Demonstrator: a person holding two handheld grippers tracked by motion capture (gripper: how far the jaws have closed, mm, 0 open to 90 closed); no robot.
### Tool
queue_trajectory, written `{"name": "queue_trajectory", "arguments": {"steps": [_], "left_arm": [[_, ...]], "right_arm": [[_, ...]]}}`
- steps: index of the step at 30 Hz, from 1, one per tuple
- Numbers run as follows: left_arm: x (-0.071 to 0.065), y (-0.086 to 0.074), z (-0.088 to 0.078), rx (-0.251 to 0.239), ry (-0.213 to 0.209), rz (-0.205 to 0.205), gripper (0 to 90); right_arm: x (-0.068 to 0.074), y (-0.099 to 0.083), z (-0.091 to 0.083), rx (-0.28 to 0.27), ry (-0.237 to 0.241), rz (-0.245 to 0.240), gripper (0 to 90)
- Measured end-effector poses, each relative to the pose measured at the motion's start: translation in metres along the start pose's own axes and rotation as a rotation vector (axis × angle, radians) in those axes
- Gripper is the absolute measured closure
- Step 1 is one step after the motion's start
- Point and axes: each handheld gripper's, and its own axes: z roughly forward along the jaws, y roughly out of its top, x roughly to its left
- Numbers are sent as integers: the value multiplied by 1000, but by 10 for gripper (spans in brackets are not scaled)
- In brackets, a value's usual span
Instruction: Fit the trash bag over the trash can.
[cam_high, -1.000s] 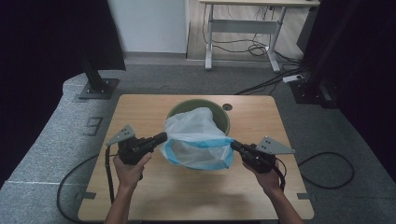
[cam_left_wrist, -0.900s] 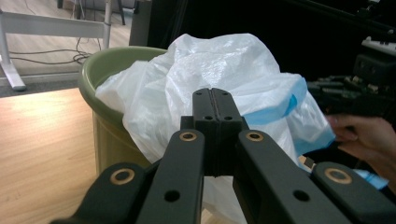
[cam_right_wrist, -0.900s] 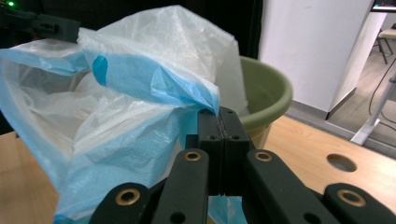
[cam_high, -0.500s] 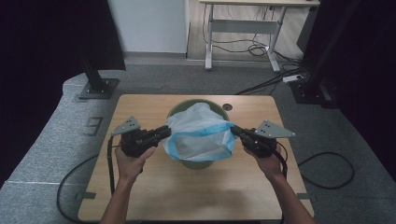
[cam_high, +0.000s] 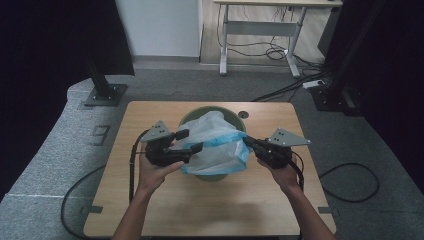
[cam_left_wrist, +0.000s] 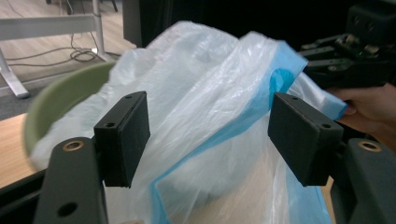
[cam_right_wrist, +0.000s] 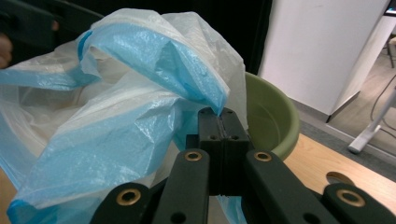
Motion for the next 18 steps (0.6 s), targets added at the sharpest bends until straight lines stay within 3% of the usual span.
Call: {"name": "queue_trajectory", "arguments": {"steps": [5,7,8,14,18], "left_arm": [[-2,0,18,45,28,8,356],[-3,-1,23,70,31,14,459],[-3,-1,25,79,34,15,556],[-2,-1,32,105,15,3,834],[3,0,31,83,21,-32,890]], "right_arm": [[0,-1,1,-4,10,12,884],[0,-2,1,-5,12,14,884],[0,-3,1,-6,12,16,884],[-1,-6,-1,-16,13,20,880],[-2,-7,-13,-49,-4,36,763]]}}
